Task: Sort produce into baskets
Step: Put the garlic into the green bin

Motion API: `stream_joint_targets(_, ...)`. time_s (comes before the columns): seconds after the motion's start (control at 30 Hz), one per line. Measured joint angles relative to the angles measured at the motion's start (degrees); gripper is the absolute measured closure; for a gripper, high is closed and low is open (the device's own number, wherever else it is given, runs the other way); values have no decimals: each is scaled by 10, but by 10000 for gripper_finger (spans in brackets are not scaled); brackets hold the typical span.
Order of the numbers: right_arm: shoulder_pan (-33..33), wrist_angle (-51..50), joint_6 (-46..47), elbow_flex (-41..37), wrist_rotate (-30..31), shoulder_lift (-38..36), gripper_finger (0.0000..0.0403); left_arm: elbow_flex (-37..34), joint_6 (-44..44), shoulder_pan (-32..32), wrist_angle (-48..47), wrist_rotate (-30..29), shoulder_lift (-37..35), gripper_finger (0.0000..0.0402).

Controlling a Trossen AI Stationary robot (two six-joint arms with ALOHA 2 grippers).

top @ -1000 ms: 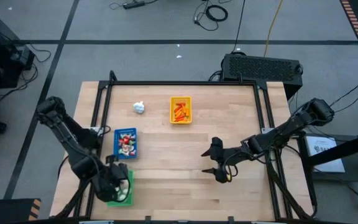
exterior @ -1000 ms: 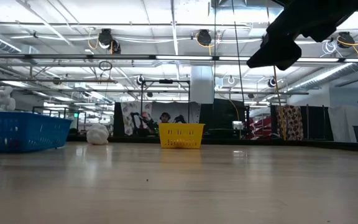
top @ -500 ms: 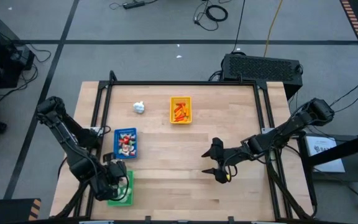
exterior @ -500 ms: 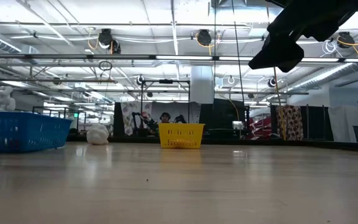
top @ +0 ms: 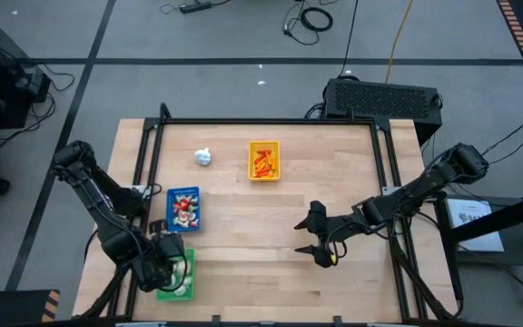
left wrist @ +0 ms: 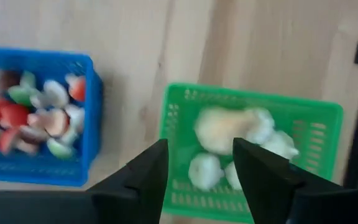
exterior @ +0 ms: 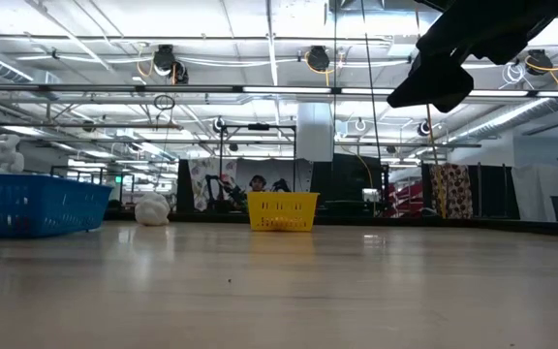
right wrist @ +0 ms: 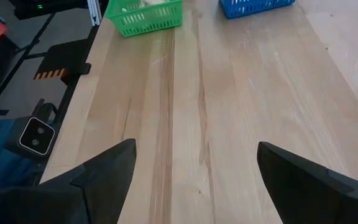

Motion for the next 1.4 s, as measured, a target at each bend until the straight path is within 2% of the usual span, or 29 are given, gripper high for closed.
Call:
stream_joint_targets(0.07, 0, 0, 0, 0, 2, 0, 78, 0, 26, 9, 0, -25, 0, 212)
stream_joint_targets(0.2, 0, 1, 20, 0, 5, 4, 78, 0, 90, 38, 1, -132, 0, 210)
stream_joint_targets(0.3, 1, 1, 43, 0, 5, 15, 78, 0, 132, 85, -3, -201, -1, 210)
stream_joint_targets(0.43, 6, 1, 76, 0, 28, 43, 78, 0, 213, 189, -33, -212, -6, 210)
stream_joint_targets(0.5, 8, 11, 83, 0, 42, 60, 78, 0, 285, 253, -41, -190, -15, 210)
stream_joint_targets(0.6, 8, 28, 90, 0, 45, 85, 78, 0, 421, 374, -18, -125, -29, 210)
stream_joint_targets(0.67, 7, 45, 88, 0, 41, 96, 78, 0, 482, 464, 5, -76, -38, 210)
stream_joint_targets(0.8, 7, 55, 82, 0, 30, 97, 78, 17, 492, 642, 17, 0, -38, 210)
stream_joint_targets(0.9, 9, 56, 74, 0, 29, 91, 78, 23, 478, 747, 24, 33, -24, 210)
stream_joint_targets(1.03, 10, 56, 66, 0, 29, 89, 78, 23, 480, 843, 42, 64, 11, 210)
stream_joint_targets(1.13, 11, 57, 66, 0, 29, 89, 78, 24, 499, 897, 63, 163, 51, 210)
stream_joint_targets(1.2, 11, 56, 69, 0, 29, 89, 78, 43, 510, 919, 69, 191, 82, 210)
stream_joint_targets(1.27, 11, 57, 72, 0, 29, 89, 78, 74, 525, 938, 55, 180, 115, 210)
stream_joint_targets(1.4, 15, 56, 75, 0, 17, 89, 78, 141, 533, 966, 30, 103, 172, 210)
